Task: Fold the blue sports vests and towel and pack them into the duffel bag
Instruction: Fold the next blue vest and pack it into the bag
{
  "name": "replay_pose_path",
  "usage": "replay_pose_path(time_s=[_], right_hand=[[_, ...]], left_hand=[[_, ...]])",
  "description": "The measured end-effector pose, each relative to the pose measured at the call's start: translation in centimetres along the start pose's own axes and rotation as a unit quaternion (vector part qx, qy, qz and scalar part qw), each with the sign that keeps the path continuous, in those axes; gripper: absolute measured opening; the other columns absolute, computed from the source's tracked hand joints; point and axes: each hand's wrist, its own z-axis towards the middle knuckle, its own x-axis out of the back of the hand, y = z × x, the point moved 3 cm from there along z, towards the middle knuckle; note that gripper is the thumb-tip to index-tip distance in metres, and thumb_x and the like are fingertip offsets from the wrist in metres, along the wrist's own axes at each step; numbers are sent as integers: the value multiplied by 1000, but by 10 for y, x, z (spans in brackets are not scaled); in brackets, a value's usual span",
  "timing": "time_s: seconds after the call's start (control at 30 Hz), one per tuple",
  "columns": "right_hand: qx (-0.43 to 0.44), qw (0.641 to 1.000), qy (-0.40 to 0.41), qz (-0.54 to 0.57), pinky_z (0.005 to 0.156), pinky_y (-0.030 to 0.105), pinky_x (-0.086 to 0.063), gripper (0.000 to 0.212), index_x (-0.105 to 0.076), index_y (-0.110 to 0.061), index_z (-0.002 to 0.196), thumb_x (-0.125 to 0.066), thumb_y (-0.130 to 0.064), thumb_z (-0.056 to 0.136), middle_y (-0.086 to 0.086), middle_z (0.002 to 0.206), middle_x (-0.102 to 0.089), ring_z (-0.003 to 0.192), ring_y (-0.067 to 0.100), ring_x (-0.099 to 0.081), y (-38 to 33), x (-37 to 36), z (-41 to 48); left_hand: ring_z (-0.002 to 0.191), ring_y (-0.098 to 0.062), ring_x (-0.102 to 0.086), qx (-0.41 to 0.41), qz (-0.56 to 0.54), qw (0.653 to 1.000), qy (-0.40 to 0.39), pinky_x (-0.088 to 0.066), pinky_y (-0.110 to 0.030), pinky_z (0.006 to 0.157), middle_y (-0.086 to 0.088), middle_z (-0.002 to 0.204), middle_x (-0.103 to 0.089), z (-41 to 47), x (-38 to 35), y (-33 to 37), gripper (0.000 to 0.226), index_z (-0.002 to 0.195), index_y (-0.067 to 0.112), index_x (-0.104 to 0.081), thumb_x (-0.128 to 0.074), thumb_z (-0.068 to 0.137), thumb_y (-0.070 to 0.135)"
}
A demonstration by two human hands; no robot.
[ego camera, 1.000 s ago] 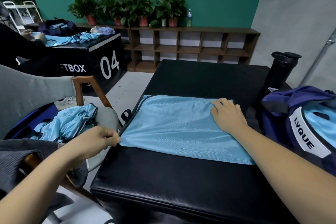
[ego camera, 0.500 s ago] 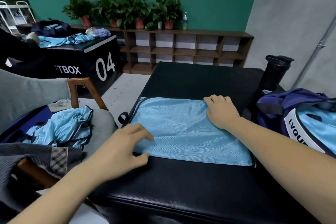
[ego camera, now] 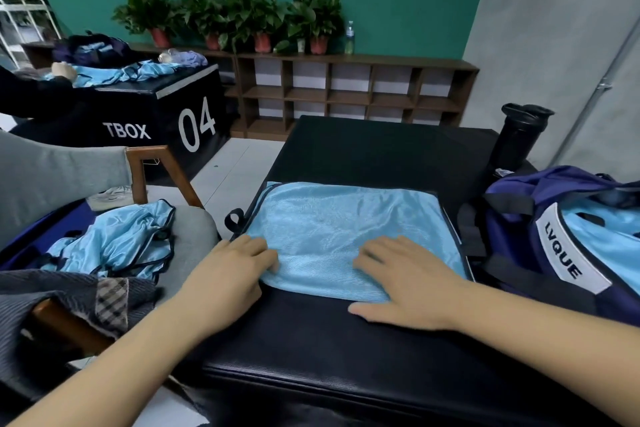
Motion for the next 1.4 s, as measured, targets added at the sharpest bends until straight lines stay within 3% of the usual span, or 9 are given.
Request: replay_pose_path(time_s=[0.17, 0.37, 0.47, 0.6, 0.9, 1.0, 1.13, 1.3, 1.4], right_hand=[[10, 995, 50, -91, 75, 43, -51, 20, -53, -20, 105, -52, -36, 94, 1, 103, -53, 89, 26, -53, 12, -3, -33], [-90, 981, 33, -171, 50, 38, -42, 44, -61, -17, 83, -88, -14, 49, 3, 77, -54, 60, 26, -55, 45, -1, -68], [-112, 979, 26, -167, 54, 37, -37, 40, -56, -20, 77, -85, -8, 52, 0, 68, -53, 56, 26, -54, 54, 8, -76], [-170, 982, 70, -39, 65, 36, -34, 16, -49, -24, 86, -64, -19, 86, -5, 82, -61, 76, 24, -60, 63, 60, -84], [-190, 952, 103, 217, 64, 34, -48, 16, -67, -25, 85, -66, -9, 88, -7, 74, -69, 65, 14, -59, 58, 185, -110], [-167, 928, 89, 322, 60, 29, -48, 18, -71, -21, 87, -68, -4, 94, 1, 81, -75, 65, 26, -61, 58, 205, -122], [-175, 884, 68, 428, 69, 66, -43, 8, -71, -13, 101, -71, -15, 93, 26, 103, -73, 82, 47, -68, 74, 210, -127], [-228, 848, 43, 476, 74, 51, -41, 24, -63, 0, 105, -73, -16, 90, 33, 103, -68, 85, 41, -62, 103, 188, -115], [-277, 846, 56, 451, 61, 36, -46, 12, -68, -1, 100, -72, -9, 91, 21, 88, -67, 74, 34, -59, 120, 170, -94]], left_hand=[[87, -18, -54, 28, 18, 999, 7, -41, -34, 69, 14, 96, -51, 0, 7, -13, 39, 89, 34, -59, -73, 63, 9], [82, -16, -60, 28, 23, 999, 28, -35, -33, 71, 14, 85, -57, -5, 18, -25, 16, 90, 34, -54, -58, 76, 27], [79, -15, -61, 39, -9, 998, 40, -40, -36, 75, 14, 79, -57, -5, 36, -27, 11, 89, 32, -52, -47, 80, 33], [67, -8, -58, 113, -152, 979, 71, -47, -33, 67, 11, 70, -61, -1, 82, -27, 21, 84, 36, -53, -67, 85, 19], [59, -19, -49, 153, -343, 916, 140, -44, -24, 51, -9, 76, -64, 4, 194, -34, 18, 92, 15, -67, -64, 95, -2], [69, -25, -53, 146, -412, 889, 137, -48, -38, 65, -22, 89, -65, 0, 220, -30, 14, 95, 16, -69, -66, 100, 3], [82, -25, -60, 162, -503, 838, 136, -45, -37, 69, -18, 93, -67, 3, 228, -30, 13, 98, 15, -68, -64, 99, 2], [52, -15, -63, 236, -510, 824, 66, -49, -26, 41, -19, 82, -64, 22, 197, -25, 5, 104, 10, -65, -61, 104, 7], [81, -31, -72, 237, -515, 823, 35, -57, -41, 70, -22, 99, -74, 39, 161, -38, 3, 105, 12, -68, -68, 103, 14]])
